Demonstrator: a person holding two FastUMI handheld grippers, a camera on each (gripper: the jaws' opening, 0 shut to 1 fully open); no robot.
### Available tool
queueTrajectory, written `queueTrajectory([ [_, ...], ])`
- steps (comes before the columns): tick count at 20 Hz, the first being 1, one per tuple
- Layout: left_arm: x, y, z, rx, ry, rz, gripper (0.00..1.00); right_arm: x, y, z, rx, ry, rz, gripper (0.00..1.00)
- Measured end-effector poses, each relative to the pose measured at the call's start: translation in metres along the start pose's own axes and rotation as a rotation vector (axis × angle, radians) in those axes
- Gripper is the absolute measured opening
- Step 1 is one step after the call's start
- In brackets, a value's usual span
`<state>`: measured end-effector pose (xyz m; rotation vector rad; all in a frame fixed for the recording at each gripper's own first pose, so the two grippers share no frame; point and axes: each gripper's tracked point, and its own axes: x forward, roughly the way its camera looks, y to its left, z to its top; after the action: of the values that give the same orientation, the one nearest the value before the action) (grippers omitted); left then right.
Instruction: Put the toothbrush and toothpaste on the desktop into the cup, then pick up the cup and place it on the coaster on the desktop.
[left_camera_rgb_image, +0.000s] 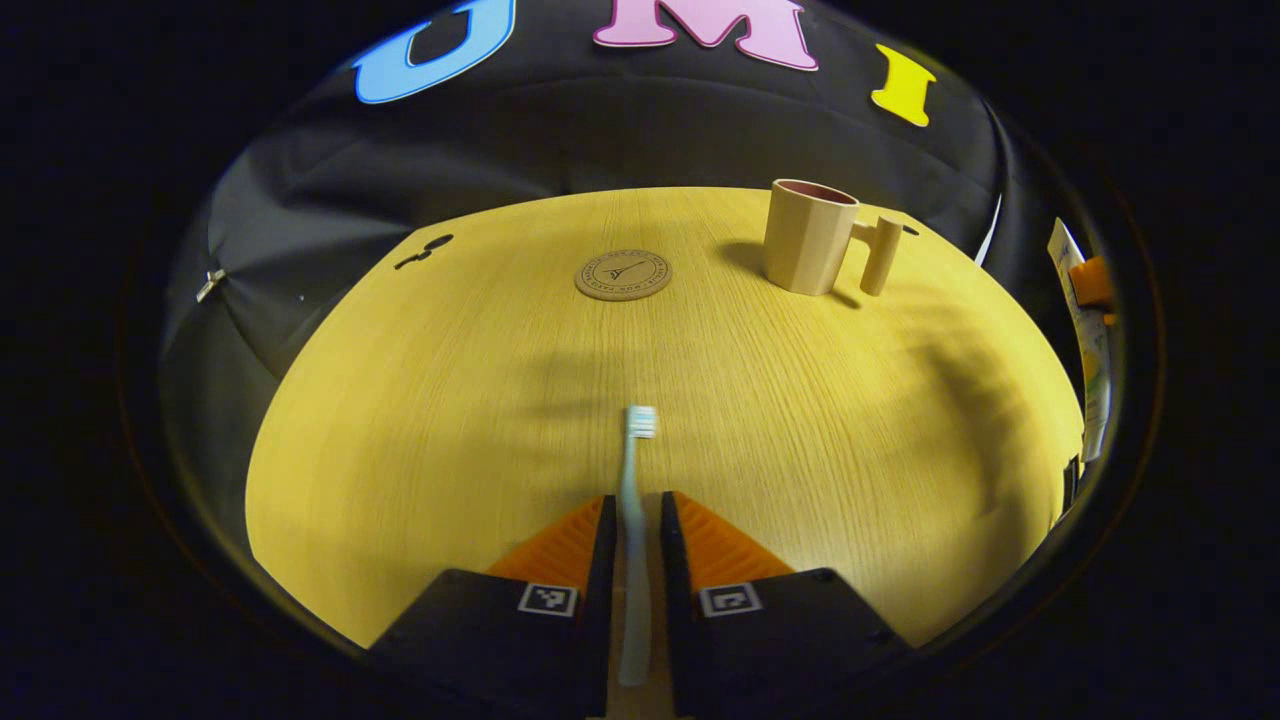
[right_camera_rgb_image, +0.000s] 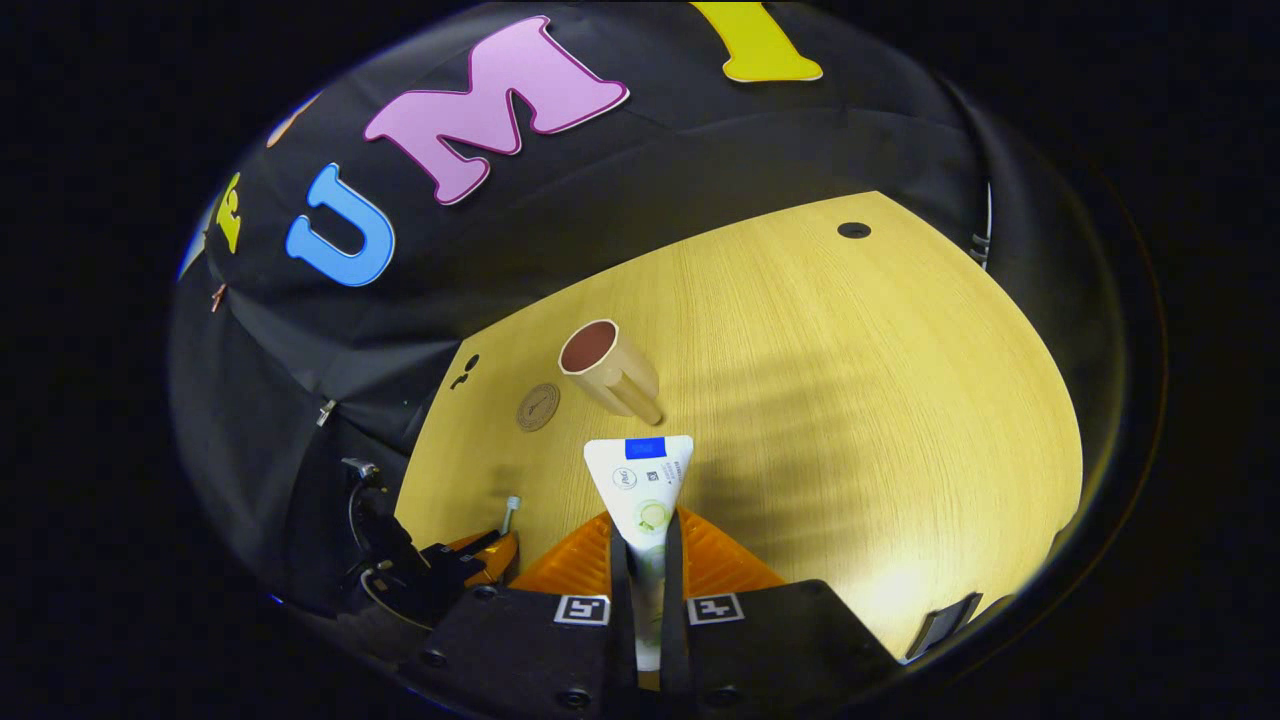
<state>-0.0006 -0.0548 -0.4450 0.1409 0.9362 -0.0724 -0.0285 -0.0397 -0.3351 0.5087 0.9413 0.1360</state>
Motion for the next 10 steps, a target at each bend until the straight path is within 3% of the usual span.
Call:
queueTrajectory([
  [1,-0.002,-0.001,0.001,0.02,-0.002,0.005,0.17,-0.001,0.001,0.001,0.001,-0.002,0.001,0.13],
  [6,0.001,-0.001,0.004,-0.035,0.017,-0.055,0.07,-0.006,0.007,0.01,0.001,-0.045,0.026,0.13],
  [10,-0.016,0.003,0.024,-0.1,-0.062,-0.09,0.06,-0.008,0.03,0.047,0.008,-0.163,0.117,0.13],
])
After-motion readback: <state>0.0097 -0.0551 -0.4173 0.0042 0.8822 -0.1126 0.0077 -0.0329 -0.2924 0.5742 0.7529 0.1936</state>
